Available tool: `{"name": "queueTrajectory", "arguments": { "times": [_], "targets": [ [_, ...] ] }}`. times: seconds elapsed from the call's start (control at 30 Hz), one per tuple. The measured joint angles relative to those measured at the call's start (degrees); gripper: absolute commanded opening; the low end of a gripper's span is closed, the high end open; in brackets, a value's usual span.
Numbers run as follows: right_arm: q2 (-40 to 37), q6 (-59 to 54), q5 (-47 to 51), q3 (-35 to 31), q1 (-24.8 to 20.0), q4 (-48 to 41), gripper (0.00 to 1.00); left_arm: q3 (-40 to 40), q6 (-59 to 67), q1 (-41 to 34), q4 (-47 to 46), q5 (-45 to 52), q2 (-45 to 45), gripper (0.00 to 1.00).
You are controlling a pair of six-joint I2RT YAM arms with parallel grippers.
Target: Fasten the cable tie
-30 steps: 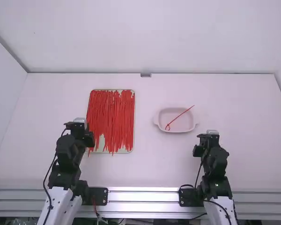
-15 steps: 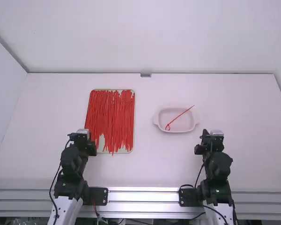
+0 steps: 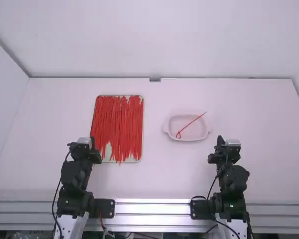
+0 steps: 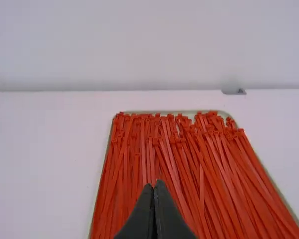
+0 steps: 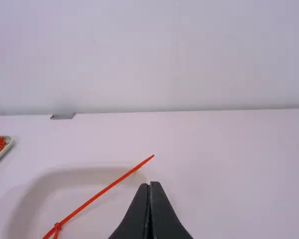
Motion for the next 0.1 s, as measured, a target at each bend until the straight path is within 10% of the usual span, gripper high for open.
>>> {"name": "queueTrajectory", "arguments": {
  "times": [0.1],
  "targets": [
    [0.0,-0.15,0.13,-0.02,0.02,0.0,0.0,0.0,0.0,0.0,0.0,-0.02,-1.42,0.0]
  ]
}}
